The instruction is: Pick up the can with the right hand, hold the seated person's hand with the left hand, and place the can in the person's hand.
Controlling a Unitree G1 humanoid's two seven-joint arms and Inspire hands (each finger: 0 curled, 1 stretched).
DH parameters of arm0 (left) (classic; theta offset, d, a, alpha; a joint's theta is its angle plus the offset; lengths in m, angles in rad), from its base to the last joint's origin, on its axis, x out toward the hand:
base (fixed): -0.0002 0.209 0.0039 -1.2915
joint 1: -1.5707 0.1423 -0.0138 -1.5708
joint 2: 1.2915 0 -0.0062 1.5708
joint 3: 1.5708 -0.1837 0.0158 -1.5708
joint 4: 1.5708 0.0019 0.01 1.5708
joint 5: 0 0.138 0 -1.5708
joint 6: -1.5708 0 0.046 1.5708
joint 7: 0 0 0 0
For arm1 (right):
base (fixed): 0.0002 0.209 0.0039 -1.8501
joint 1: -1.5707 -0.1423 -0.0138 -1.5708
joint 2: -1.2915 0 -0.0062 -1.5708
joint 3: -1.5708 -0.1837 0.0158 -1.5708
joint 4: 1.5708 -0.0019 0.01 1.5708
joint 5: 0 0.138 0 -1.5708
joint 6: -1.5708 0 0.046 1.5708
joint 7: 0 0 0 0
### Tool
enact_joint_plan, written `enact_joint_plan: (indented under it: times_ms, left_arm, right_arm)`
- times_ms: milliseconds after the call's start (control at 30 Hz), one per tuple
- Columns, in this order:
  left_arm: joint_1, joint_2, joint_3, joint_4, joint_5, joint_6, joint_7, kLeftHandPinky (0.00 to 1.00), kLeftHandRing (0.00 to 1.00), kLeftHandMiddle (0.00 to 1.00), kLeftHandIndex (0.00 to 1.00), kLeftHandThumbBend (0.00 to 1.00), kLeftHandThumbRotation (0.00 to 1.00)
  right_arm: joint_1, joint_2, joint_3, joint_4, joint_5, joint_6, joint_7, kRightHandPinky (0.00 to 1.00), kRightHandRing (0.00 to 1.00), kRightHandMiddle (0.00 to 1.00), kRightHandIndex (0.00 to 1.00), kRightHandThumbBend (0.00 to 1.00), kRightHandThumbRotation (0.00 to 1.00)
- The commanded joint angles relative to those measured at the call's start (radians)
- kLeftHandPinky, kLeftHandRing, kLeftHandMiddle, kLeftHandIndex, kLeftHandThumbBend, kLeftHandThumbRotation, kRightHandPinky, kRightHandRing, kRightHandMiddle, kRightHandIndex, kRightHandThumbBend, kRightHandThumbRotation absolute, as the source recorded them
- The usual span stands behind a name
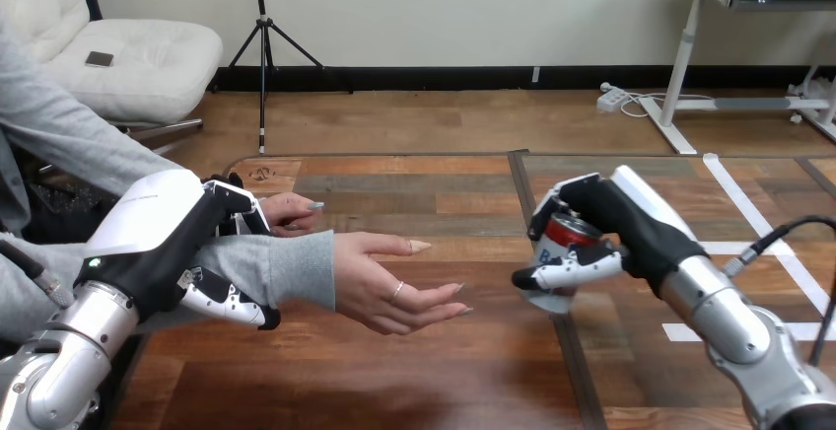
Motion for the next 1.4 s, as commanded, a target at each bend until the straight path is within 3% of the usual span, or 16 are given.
enact_joint_plan:
  times_ms: [0, 633, 1367]
  left_arm:
    - [-0.079, 0.002, 0.033, -0.062, -0.035, -0.014, 0.027, 0.10, 0.15, 0.22, 0.41, 0.88, 0.00]
    - [-0.080, 0.000, 0.032, -0.054, -0.032, -0.020, 0.035, 0.12, 0.16, 0.23, 0.41, 0.89, 0.00]
    - [-0.085, -0.004, 0.028, -0.050, -0.039, -0.015, 0.026, 0.10, 0.15, 0.22, 0.41, 0.87, 0.00]
  right_arm:
    - [-0.148, 0.032, 0.003, 0.003, 0.006, -0.046, -0.029, 0.28, 0.29, 0.35, 0.42, 0.82, 0.00]
    - [-0.186, 0.069, 0.042, 0.004, -0.027, -0.032, -0.048, 0.24, 0.27, 0.34, 0.42, 0.81, 0.00]
    - [-0.214, 0.122, 0.062, 0.005, -0.022, -0.052, -0.018, 0.22, 0.25, 0.31, 0.41, 0.81, 0.00]
